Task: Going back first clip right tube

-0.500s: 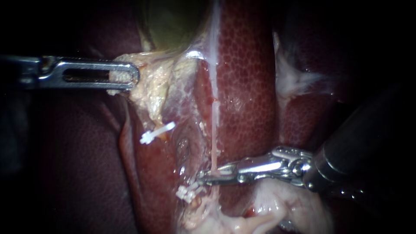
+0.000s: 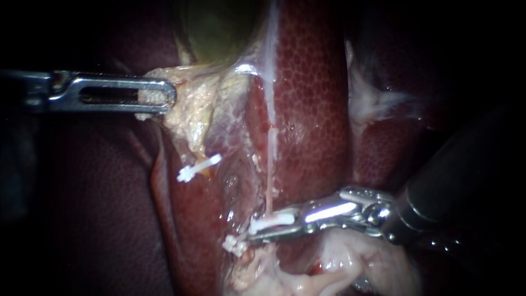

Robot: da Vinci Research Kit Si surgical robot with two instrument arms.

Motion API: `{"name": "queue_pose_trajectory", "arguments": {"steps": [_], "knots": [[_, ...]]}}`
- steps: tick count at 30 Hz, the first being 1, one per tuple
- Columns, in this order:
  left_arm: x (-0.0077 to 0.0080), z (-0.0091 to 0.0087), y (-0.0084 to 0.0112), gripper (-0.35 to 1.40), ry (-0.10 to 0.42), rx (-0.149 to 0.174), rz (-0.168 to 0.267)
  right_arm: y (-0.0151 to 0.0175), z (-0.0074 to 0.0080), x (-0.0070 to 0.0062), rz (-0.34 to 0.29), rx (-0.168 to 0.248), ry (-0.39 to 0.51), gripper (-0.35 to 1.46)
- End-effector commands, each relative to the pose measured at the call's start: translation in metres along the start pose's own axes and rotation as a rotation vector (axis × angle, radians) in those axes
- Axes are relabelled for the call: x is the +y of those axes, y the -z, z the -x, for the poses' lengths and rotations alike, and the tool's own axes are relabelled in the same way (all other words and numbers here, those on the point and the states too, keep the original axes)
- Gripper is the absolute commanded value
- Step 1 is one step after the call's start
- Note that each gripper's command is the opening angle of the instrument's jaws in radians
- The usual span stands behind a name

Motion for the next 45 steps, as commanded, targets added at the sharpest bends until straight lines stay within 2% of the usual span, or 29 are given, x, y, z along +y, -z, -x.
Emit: {"name": "queue_pose_trajectory", "arguments": {"steps": [1, 3, 6, 10, 18, 25, 36, 40, 45], "knots": [[0.0000, 0.0000, 0.0000, -0.35, 0.000, 0.000, 0.000, -0.0001, 0.0000, 0.0001, 0.031, 0.018, 0.026, 0.58], [0.0000, 0.0000, 0.0000, -0.35, 0.000, 0.000, 0.000, -0.0001, -0.0001, 0.0002, 0.061, 0.034, 0.061, 0.60], [0.0000, 0.0000, 0.0000, -0.35, 0.000, 0.000, 0.000, 0.0004, -0.0004, 0.0003, 0.061, 0.035, 0.116, 0.60], [0.0000, 0.0000, 0.0000, -0.35, 0.000, 0.000, 0.000, 0.0017, -0.0016, 0.0002, 0.064, 0.040, 0.183, 0.60], [0.0000, -0.0001, 0.0000, -0.35, 0.000, 0.000, 0.000, 0.0057, -0.0034, -0.0003, 0.051, 0.042, 0.313, 0.60], [0.0000, -0.0001, 0.0000, -0.35, -0.001, -0.001, 0.001, 0.0095, -0.0054, -0.0012, 0.039, 0.046, 0.352, 0.60], [0.0000, -0.0003, -0.0002, -0.35, -0.001, -0.002, 0.002, 0.0141, -0.0094, -0.0044, 0.022, 0.081, 0.431, 0.60], [0.0000, -0.0008, -0.0008, -0.35, -0.004, -0.007, 0.008, 0.0147, -0.0097, -0.0051, 0.016, 0.089, 0.439, 0.60], [0.0005, -0.0018, -0.0023, -0.35, -0.009, -0.008, 0.001, 0.0148, -0.0096, -0.0052, 0.016, 0.089, 0.439, 0.60]]}}
